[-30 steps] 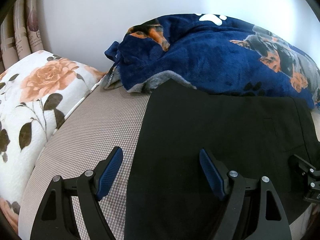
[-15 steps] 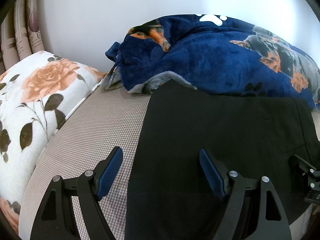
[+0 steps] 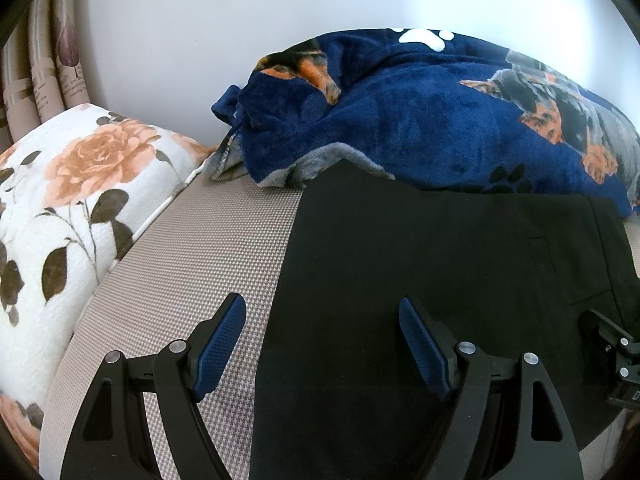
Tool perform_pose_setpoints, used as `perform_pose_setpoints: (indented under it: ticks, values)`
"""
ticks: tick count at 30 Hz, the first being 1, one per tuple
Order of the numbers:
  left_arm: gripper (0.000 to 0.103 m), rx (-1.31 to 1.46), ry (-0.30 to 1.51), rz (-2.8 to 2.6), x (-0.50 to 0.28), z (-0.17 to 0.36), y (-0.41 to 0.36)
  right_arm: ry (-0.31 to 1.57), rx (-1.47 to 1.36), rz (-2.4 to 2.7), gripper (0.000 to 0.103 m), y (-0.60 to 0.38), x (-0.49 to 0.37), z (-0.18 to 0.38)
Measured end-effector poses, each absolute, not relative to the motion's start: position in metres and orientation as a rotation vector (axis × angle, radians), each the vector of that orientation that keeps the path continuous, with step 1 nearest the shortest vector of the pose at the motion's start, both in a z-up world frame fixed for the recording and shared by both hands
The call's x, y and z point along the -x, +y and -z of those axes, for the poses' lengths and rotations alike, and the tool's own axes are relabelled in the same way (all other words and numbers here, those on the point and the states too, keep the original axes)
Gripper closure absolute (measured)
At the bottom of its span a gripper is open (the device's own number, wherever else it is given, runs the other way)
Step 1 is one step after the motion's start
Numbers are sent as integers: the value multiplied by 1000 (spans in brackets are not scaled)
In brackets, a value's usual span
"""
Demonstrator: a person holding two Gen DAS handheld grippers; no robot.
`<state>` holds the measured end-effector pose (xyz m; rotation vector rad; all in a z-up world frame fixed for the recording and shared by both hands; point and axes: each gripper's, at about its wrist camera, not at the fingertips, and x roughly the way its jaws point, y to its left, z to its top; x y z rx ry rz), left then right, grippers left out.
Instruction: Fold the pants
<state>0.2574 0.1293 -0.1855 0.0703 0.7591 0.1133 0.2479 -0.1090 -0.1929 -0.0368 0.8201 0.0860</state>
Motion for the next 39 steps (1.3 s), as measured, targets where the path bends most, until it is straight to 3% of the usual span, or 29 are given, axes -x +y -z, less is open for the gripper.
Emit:
perform_pose_setpoints:
  ticks: [11, 20, 39]
  values:
    - [20, -146, 691, -150, -241, 166, 129, 824, 57, -64, 2, -108, -247, 188]
    - [5, -131, 600, -137, -184, 115, 122, 709, 39, -91, 2, -104, -186, 135]
    - [0, -116, 254, -91, 14, -25, 89, 530, -85, -83, 0, -142, -23, 53]
